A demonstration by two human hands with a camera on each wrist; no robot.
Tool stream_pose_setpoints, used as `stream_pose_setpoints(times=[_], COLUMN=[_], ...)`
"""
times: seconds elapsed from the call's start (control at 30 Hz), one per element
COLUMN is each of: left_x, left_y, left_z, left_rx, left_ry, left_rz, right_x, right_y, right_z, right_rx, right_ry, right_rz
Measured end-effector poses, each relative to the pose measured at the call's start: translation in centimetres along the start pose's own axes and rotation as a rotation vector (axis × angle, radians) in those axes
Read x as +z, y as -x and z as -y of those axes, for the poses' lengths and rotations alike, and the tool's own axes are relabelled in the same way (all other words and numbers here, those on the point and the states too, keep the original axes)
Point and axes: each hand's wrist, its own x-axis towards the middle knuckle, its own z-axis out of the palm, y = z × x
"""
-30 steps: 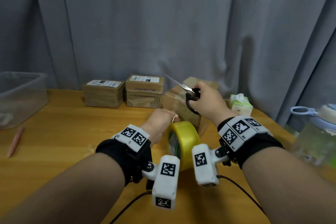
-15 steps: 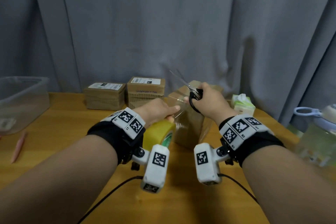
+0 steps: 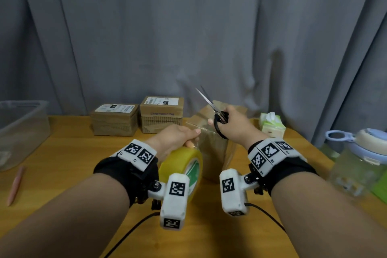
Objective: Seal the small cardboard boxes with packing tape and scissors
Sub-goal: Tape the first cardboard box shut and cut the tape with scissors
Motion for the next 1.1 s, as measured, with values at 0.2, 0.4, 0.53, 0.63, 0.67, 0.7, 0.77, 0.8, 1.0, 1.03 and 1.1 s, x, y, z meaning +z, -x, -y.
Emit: stream_pose_setpoints(times=[0.2,0.4,0.53,0.63,0.67,0.7,0.77,0.8,1.0,1.03,1.1], left_x=[1.0,1.3,1.3,1.0,1.0,0.9,0.9,0.9,0.8,0.7,0.5], left_y=[0.0,-0.2,-0.1,0.0,-0.1,-0.1,-0.3,-0.4,-1.3,-1.3,-1.4], left_z=[-0.2,-0.7,-0.2,-0.2,-0.2,-0.2,-0.2,-0.1,0.9,1.0,1.0], left_rx=[0.018,0.01,0.005,0.006,0.004,0.001,-0.013,-0.018,-0.016,-0.007,0.016], left_ry=[0.221,0.241,0.248,0.203,0.187,0.177,0.168,0.163,0.086,0.097,0.115], left_rz=[-0.038,-0.053,-0.024,-0.022,-0.02,-0.015,-0.009,-0.01,-0.036,-0.032,-0.023], right_x=[-0.9,-6.2,-7.9,-7.9,-7.8,-7.7,-7.2,-6.8,-5.6,-5.5,-5.1], right_y=[-0.5,3.7,5.9,6.2,6.2,6.1,5.7,5.5,3.6,3.4,2.8], right_z=[-0.2,-0.5,-3.1,-4.2,-4.2,-4.1,-3.4,-3.1,-1.4,-1.3,-1.3], right_rx=[-0.045,0.052,0.231,0.284,0.286,0.279,0.253,0.239,0.187,0.185,0.174], right_ry=[-0.134,-0.245,-0.215,-0.193,-0.181,-0.177,-0.188,-0.191,-0.161,-0.161,-0.162], right_rz=[-0.012,0.47,0.928,0.944,0.943,0.935,0.907,0.893,0.884,0.885,0.885])
